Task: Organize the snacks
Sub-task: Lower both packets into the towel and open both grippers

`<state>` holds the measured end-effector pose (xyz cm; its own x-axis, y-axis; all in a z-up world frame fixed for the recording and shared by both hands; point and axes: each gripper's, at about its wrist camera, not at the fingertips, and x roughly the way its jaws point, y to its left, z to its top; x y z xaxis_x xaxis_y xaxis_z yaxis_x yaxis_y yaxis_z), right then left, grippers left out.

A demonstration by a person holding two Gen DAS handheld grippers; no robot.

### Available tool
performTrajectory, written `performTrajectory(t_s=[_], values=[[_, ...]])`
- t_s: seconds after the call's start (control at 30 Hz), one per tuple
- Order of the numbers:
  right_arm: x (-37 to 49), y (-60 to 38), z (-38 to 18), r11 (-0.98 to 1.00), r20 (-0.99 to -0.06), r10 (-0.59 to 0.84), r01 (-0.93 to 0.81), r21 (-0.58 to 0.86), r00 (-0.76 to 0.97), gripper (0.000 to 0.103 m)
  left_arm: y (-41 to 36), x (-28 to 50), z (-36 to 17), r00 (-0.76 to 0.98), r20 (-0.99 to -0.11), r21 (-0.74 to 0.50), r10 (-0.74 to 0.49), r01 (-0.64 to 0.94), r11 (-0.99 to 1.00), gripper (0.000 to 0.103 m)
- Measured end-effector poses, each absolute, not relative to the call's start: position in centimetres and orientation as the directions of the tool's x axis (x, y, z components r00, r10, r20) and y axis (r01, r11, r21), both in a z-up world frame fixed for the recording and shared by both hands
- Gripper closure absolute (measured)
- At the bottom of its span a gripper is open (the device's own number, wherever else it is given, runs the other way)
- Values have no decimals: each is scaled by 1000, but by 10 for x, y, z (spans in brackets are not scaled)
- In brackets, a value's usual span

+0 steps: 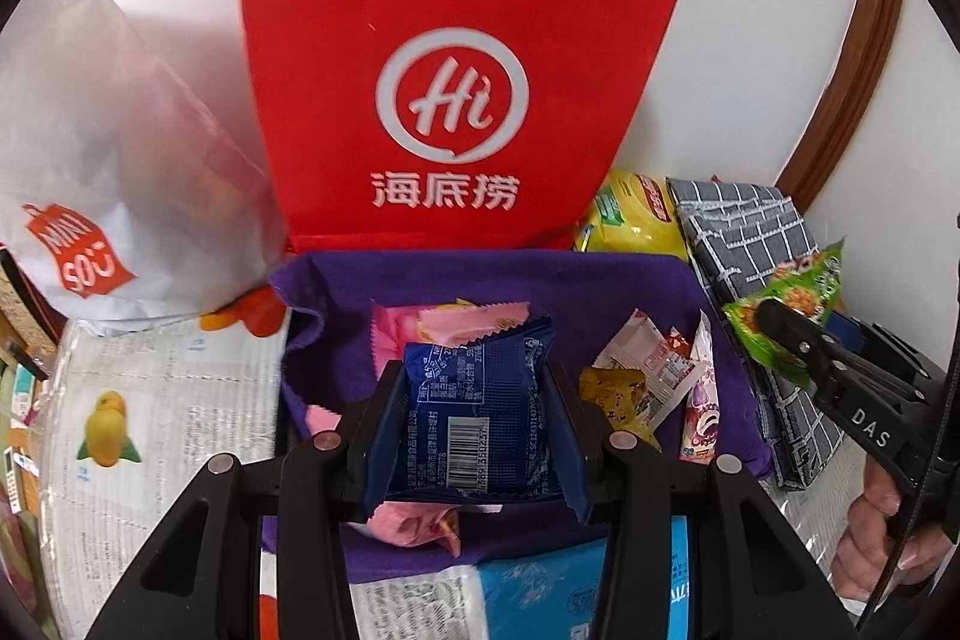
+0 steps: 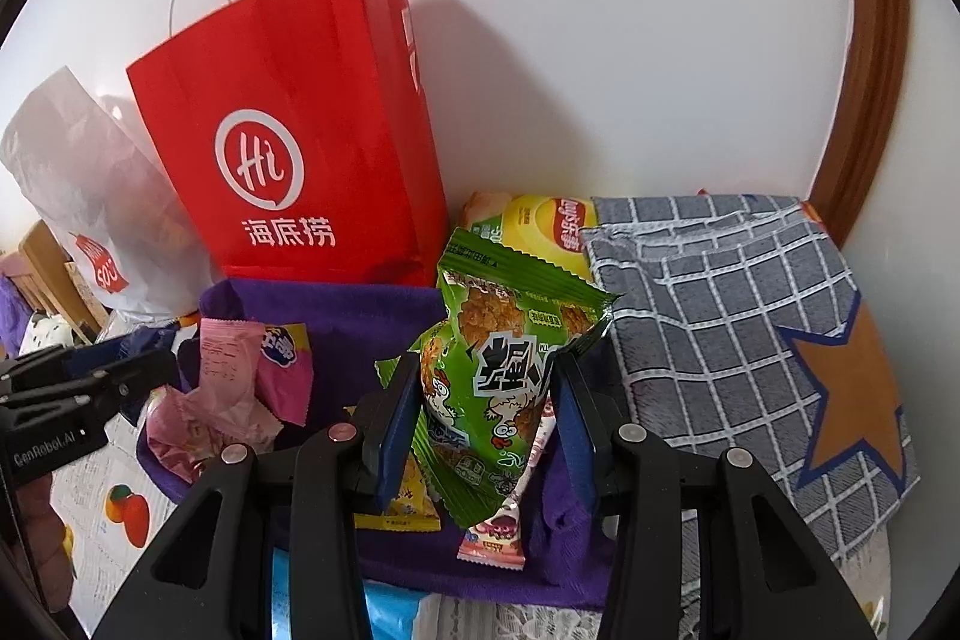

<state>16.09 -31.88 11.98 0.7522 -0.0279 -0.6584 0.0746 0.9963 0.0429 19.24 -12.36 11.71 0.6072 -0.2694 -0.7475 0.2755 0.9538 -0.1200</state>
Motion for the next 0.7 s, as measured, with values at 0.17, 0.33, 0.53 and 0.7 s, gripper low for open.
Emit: performTrajectory(t_s=[0.17,0.33,0.53,0.7], values=[[174,-317,104,998,-682,-15,54,35,731,60,-136,201,104,577,-766,-123,-284,301,946,61],[182,-316,89,999,-712,-13,45,26,702,60,-141,208,92,551,-781,-134,-295,313,940,61],[188,-316,79,999,-729,-12,38,20,685,60,-148,214,79,530,-794,-138,-299,322,937,61],[190,-316,75,999,-737,-12,32,13,676,59,-153,218,73,518,-801,-141,-300,324,936,61]])
